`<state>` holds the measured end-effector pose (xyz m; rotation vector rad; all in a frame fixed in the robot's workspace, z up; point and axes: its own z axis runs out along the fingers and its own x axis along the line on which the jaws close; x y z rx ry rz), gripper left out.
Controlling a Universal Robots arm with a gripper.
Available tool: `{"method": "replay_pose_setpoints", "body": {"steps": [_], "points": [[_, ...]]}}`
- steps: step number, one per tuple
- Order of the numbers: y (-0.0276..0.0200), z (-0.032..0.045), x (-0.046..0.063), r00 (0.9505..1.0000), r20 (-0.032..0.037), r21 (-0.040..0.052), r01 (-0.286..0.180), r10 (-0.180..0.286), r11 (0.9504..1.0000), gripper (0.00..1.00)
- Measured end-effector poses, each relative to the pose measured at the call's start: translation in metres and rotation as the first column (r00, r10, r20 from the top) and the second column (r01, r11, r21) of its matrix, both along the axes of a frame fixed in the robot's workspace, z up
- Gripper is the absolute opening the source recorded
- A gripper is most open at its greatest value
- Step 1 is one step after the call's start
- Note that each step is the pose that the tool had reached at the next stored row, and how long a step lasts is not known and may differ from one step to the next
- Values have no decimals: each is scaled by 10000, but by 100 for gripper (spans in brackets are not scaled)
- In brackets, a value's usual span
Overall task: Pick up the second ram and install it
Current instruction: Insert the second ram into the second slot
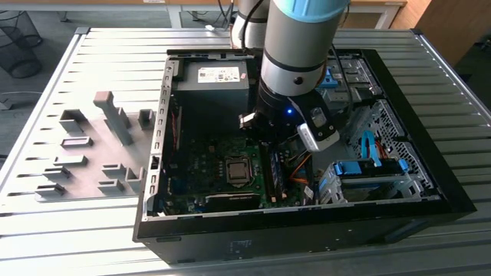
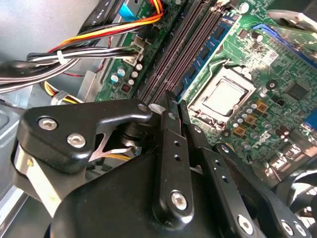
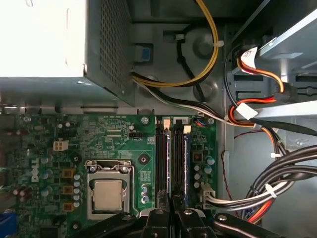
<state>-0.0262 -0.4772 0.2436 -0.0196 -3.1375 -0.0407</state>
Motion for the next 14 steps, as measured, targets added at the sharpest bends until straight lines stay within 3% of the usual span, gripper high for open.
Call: {"method": "replay_pose_setpoints", "body": {"steps": [4, 14], "points": [[0, -6, 0, 10000, -1, -3, 0, 0, 10000, 14], [-28, -171, -9, 10000, -1, -4, 98, -98, 10000, 14]]}}
